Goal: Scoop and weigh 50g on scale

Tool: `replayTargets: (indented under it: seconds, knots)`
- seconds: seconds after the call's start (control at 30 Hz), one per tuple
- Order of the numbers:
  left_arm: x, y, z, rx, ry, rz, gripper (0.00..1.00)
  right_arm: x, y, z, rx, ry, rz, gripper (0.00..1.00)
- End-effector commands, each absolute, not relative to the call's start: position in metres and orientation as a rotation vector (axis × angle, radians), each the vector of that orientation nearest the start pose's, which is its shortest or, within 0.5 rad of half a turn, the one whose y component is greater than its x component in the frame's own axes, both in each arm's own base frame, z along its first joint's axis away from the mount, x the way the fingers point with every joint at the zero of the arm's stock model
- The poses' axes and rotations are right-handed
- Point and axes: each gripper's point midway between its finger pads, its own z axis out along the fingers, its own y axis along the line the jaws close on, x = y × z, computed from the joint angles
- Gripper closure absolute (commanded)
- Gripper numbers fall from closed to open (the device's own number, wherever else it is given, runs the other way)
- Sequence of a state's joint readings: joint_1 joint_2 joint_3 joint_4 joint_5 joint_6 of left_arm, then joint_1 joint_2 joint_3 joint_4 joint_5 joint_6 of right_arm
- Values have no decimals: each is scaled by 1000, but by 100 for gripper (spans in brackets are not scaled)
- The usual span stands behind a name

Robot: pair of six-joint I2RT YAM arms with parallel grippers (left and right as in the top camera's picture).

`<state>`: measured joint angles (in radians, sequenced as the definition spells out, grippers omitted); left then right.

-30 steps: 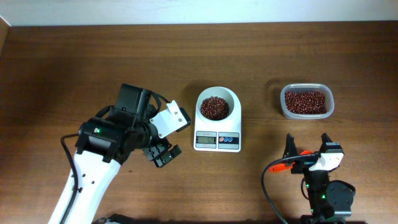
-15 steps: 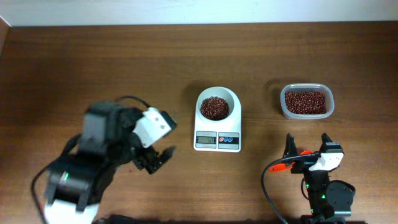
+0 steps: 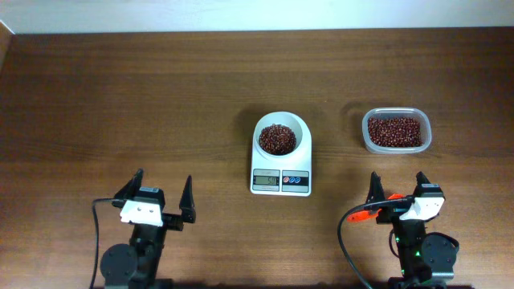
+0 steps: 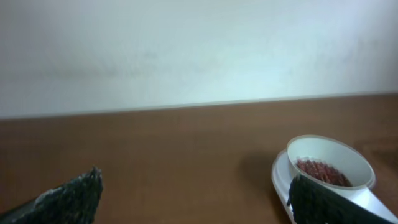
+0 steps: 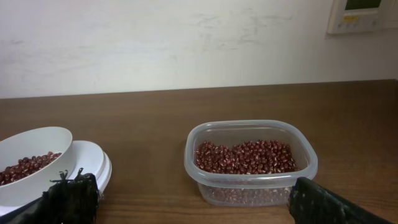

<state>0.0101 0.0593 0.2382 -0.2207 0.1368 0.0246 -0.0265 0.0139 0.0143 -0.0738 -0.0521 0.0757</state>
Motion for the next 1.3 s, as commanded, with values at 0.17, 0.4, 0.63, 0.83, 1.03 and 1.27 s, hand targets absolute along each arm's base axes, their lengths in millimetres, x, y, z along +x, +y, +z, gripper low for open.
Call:
replayTargets:
  seconds: [0.17, 0.4, 0.63, 0.83, 1.03, 1.27]
  knots:
    - [244, -12, 189, 73, 1545, -54, 1, 246, 0, 157, 52, 1645, 71, 1]
    - [246, -2, 158, -11, 1643, -62, 1, 246, 0, 157, 52, 1645, 71, 1]
    - [246, -7, 157, 14, 1647, -67, 1, 246, 0, 157, 52, 1645, 71, 1]
    - [245, -19, 158, 62, 1643, -100, 1, 246, 0, 157, 52, 1645, 71, 1]
    - [245, -20, 158, 63, 1643, -102, 1, 246, 0, 157, 52, 1645, 71, 1]
    - [245, -20, 158, 63, 1643, -102, 1, 246, 0, 157, 52, 1645, 71, 1]
